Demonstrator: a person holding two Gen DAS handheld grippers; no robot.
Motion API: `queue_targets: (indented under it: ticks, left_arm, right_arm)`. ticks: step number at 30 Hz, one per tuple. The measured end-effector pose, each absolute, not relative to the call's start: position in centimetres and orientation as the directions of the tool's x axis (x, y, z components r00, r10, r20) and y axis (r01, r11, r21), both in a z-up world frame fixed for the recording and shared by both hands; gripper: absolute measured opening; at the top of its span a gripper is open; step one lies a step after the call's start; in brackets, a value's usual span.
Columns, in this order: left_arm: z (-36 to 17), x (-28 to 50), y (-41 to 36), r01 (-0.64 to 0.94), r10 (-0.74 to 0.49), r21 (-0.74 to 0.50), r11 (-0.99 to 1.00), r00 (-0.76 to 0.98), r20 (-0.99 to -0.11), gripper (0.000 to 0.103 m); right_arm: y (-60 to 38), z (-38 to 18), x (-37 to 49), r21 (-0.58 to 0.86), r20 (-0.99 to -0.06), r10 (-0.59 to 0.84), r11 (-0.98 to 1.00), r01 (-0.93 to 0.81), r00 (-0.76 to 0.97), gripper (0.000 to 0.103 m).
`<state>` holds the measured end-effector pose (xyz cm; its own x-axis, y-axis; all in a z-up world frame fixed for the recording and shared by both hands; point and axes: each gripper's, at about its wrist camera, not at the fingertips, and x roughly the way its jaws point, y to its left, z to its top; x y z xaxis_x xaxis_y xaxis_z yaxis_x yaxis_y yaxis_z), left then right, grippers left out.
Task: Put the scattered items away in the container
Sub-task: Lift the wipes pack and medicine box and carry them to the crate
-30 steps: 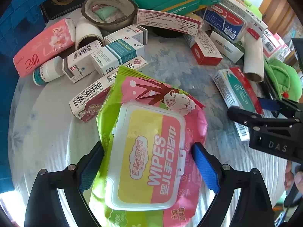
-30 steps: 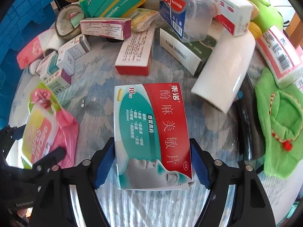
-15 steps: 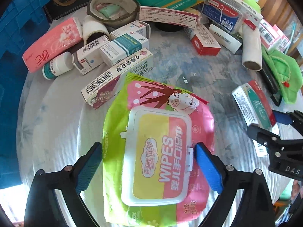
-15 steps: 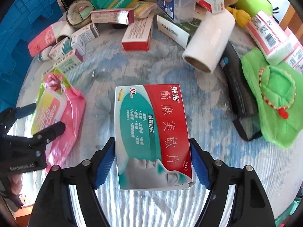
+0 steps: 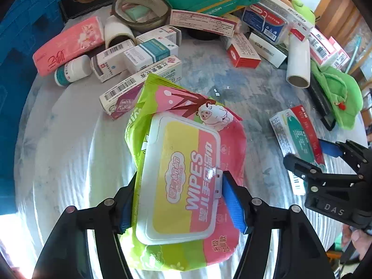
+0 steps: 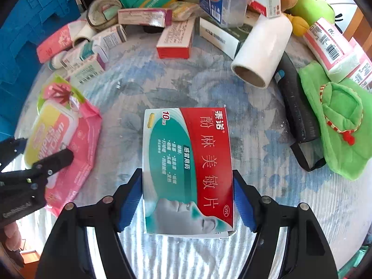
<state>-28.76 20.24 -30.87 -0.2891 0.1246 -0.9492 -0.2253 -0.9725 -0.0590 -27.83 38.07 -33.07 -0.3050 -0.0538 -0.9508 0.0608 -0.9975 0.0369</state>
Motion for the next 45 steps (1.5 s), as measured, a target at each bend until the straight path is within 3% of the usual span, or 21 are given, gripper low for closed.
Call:
queue_targets:
  ticks: [11,28,39,45]
  left_arm:
    - [-24.3,-28.2,20.5,-0.196,0.11,-0.017,-0.981,-0.477,-0.872,0.063]
    - [-7.9,-26.7,14.9,-0.01,-0.03,0.064,-0.998,-0.799,-0.6,0.063]
    - [0.4,-25.4,3.1,0.12,-0.149,0.092,-0.989,-0.869,-0.471,0.063]
    - [2.5,-25.2,-6.9,0.222,-0.25,0.116,-0.968,-0.86,-0.445,0.064]
  right_arm:
    - [36.7,-25.7,-27.7,0.042,-0.874,-0.088,-0.993,0.106,-0.477,0.072]
    - [30.8,-6.8,-28.2,-0.011,-0.614,-0.218,-0.959,0.284,-0.759,0.073]
    - [17.5,1.4,-27.9,-0.04,-0.482,-0.345,-0.91,0.413,-0.806,0.073]
    - [7.4,2.4,-28.9,-0.034,-0.484,-0.431,-0.86,0.509,-0.761,0.073]
